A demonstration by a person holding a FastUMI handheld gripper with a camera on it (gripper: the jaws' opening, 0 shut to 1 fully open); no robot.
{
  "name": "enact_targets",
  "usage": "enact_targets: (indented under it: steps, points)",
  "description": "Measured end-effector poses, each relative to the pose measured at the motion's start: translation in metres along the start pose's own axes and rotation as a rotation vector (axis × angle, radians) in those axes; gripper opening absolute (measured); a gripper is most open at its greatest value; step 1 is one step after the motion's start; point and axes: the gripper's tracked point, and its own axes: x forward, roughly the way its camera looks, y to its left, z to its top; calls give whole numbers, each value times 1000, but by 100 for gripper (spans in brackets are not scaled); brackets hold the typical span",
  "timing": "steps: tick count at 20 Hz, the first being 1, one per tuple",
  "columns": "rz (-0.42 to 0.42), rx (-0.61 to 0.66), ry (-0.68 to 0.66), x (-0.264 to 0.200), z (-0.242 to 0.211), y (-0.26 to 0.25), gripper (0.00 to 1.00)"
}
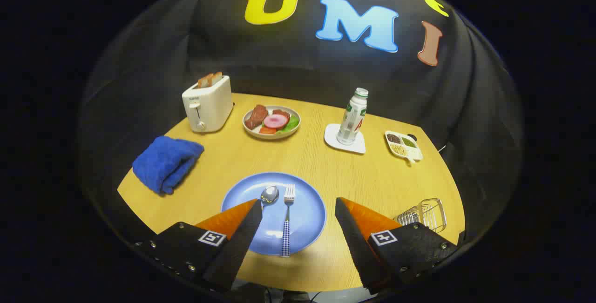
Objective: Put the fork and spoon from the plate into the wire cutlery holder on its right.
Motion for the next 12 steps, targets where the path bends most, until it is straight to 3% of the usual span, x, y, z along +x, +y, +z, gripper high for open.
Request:
enact_targets:
  steps: [10, 12]
  points:
    - [34, -34, 221, 41, -52, 6, 96]
    - [44, -36, 254, 47, -60, 8, 76]
